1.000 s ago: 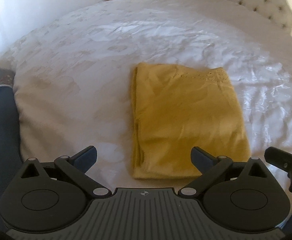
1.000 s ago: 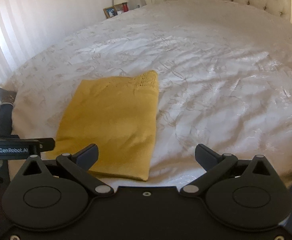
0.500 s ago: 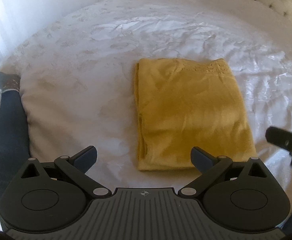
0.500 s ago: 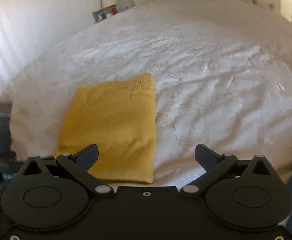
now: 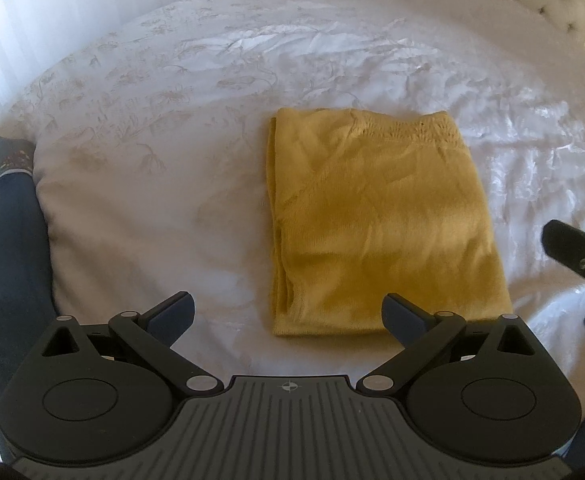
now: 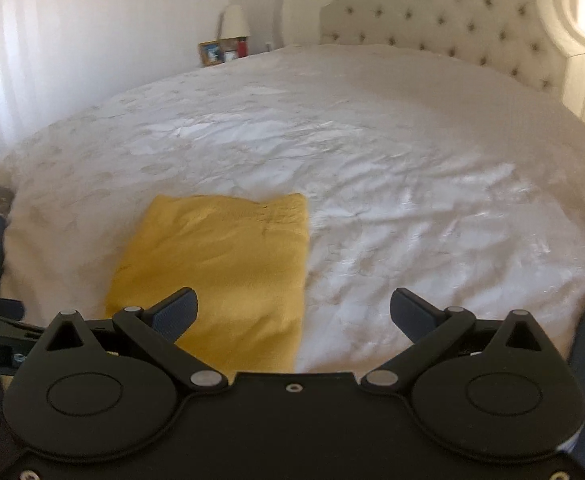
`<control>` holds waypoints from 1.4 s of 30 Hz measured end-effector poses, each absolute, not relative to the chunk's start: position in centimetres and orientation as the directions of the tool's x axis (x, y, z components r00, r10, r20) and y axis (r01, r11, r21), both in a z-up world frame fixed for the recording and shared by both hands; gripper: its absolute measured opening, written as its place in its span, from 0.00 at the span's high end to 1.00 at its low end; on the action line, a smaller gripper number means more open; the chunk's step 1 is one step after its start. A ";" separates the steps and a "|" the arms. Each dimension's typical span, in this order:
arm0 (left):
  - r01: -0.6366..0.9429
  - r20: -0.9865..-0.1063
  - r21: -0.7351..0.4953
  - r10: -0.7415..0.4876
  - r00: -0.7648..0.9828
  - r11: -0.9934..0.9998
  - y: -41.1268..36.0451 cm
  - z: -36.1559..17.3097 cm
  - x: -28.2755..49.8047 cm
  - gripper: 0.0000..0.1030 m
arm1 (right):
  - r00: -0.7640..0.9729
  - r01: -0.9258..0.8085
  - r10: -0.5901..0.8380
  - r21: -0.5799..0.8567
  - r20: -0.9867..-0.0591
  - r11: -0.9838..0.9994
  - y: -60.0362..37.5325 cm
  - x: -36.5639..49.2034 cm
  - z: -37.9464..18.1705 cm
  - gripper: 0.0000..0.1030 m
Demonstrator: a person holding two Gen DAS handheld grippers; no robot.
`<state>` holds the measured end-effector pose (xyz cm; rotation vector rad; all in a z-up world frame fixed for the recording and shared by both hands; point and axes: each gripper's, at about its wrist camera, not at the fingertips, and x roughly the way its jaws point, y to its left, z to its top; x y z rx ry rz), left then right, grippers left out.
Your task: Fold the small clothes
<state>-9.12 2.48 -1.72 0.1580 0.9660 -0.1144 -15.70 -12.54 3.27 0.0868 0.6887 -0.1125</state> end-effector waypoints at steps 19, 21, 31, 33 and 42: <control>0.156 -0.847 0.083 -0.012 0.531 0.984 3.0 -2.6 -8.3 0.02 | 0.670 0.153 -0.005 0.132 -0.742 0.979 -13.4 -14.9 0.8 0.01; 0.154 -0.848 0.082 -0.012 0.530 0.985 3.1 -2.6 -8.2 0.02 | 0.667 0.155 -0.002 0.136 -0.745 0.978 -13.4 -15.0 0.7 0.01; 0.157 -0.864 0.095 0.003 0.504 0.983 3.1 -3.1 -7.9 0.02 | 0.654 0.159 0.010 0.150 -0.756 0.976 -13.4 -14.9 0.4 0.01; 0.161 -0.868 0.091 -0.001 0.497 0.983 3.1 -3.2 -7.9 0.02 | 0.655 0.156 0.011 0.150 -0.755 0.976 -13.3 -15.0 0.5 0.01; 0.160 -0.875 0.081 -0.007 0.485 0.984 3.2 -3.4 -7.8 0.02 | 0.652 0.147 0.020 0.152 -0.758 0.978 -13.1 -14.9 0.4 0.01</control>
